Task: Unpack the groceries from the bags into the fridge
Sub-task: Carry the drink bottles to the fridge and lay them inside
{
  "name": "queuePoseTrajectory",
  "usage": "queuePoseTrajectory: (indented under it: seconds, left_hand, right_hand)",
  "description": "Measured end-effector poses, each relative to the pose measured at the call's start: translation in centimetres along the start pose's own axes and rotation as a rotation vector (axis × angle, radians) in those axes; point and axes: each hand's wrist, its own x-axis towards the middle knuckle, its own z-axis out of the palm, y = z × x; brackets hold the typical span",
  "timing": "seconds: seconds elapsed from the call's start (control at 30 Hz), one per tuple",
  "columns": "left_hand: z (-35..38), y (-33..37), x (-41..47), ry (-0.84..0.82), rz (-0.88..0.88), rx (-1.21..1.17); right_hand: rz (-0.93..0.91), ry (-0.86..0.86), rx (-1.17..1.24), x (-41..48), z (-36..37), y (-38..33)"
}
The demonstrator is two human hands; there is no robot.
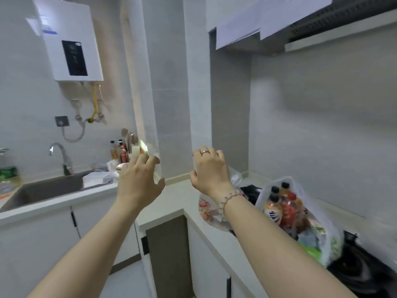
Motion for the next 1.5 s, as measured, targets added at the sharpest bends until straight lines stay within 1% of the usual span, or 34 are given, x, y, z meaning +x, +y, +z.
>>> queuePoseTrajectory:
  seconds: [0.23,0.37,0.47,0.57,0.67,0.8,0.9,1.03,1.17,1.23,1.33,1.43,1.5]
  left_hand:
    - [10.2,9.8,6.9,-0.029,0.129,-0.250]
    - [14.9,15.1,9.7,-0.115,0.283,-0.335]
    - [18.0,19.4,11.2,-0.151,0.348,-0.442]
    - [20.9,22.9,11.7,-0.182,0.459,-0.537]
    - [24.0,25.1,12.7,-0.257,0.572,-0.628]
    - [28.0,27.6,13.4,-0.366,0.642,-0.792]
    - [30.6,29.1,12.2,-0.371,0.702,-0.831]
    - [32.9,29.5,9.8,-0.430,0.641,-0.920]
    - [34.6,29.4,8.1,-0.465,0.619,-1.005]
    - [34.9,29.2,7.5,-0.511,0.571,-1.031]
    - [34.6,29.0,7.0,-0.561,0.467,-1.149]
    - [35.6,29.1,6.4,-0.647,0.362,-1.218]
    - [37.0,29.1,5.9,-0.700,0.298,-1.223]
  right_hand:
    - [0.217,-0.085,-0.175,-1.5,3.4,12.7]
    - [0.375,-0.177,-0.242,-3.7,4.8,18.0]
    - [0.516,-0.215,-0.298,-5.8,6.1,21.4]
    - [0.675,-0.279,-0.349,-8.0,7.9,23.9]
    - [0.836,-0.306,-0.366,-9.0,9.4,25.2]
    - [0.975,-0.312,-0.352,-9.3,11.3,26.1]
    - [1.056,-0.355,-0.344,-10.7,12.6,25.8]
    - [1.116,-0.450,-0.360,-12.6,13.4,25.6]
    - [1.138,-0.449,-0.341,-12.9,14.0,26.5]
    - [1.155,-0.424,-0.304,-12.8,14.5,26.9]
    - [1.201,-0.360,-0.207,-12.6,15.7,27.5]
    - [1.245,-0.266,-0.030,-12.6,17.3,28.3]
    - [1.266,-0.207,0.061,-12.7,18.3,28.5]
